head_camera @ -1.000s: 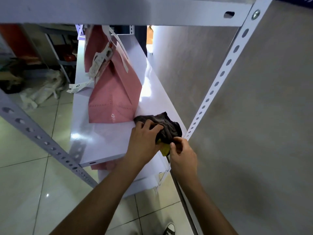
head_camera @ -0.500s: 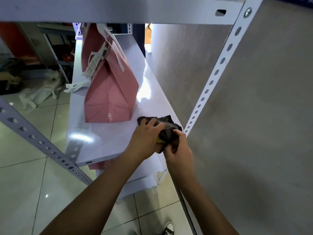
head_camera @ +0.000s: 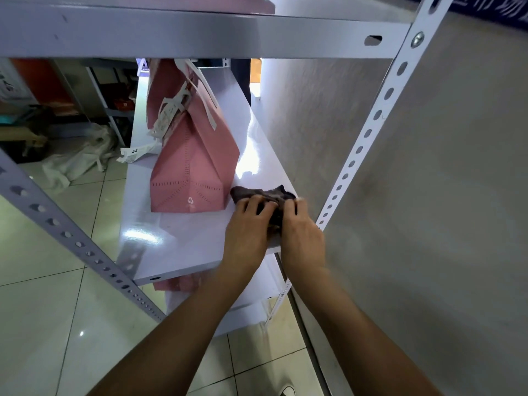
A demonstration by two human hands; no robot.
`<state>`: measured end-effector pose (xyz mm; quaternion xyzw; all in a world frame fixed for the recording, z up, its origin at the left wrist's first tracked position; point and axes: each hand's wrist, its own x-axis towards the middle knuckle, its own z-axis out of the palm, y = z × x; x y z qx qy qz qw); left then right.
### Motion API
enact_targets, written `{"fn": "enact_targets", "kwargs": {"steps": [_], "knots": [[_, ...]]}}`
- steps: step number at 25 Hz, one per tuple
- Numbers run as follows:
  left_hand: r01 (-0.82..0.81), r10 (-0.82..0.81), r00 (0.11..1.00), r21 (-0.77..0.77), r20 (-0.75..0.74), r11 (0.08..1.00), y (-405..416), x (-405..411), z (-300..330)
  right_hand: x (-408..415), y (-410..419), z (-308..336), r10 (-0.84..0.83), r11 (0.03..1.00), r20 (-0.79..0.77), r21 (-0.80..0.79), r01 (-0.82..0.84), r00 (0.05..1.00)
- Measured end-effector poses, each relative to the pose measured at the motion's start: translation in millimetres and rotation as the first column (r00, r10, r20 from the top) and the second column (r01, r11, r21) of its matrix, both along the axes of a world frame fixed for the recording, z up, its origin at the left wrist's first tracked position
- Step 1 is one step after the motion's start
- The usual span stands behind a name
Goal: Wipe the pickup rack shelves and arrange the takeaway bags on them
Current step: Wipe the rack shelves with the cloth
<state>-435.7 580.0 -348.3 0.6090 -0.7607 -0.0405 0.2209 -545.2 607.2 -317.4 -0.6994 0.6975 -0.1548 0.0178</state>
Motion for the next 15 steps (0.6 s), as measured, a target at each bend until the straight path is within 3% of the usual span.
{"fn": "enact_targets", "kwargs": {"steps": [3,5,8,11,12,15], "knots": [[0.091,-0.094,0.995,0.103,0.022,0.990,20,1,-20,-3,21,-17,-0.027,0.990,-0.053,0.139,0.034,0.998],[0.129,-0.132,0.991,0.126,0.014,0.984,32,10,-28,-4,32,-24,-0.044,0.988,-0.031,0.145,0.048,0.999],[0.197,-0.190,0.980,0.136,-0.059,0.971,33,19,-26,-3,31,-20,-0.036,0.999,0.024,-0.040,0.037,0.999],[0.153,-0.122,0.956,0.101,-0.266,0.983,26,26,-20,-5,25,-21,0.094,0.977,-0.021,-0.189,-0.097,0.995],[0.133,-0.106,0.962,0.095,-0.253,0.987,25,27,-21,-7,24,-24,0.145,0.976,-0.032,-0.161,-0.149,0.989],[0.139,-0.136,0.990,0.097,-0.033,0.986,29,28,-31,-12,23,-38,0.181,0.983,-0.017,-0.007,-0.181,0.983]]}}
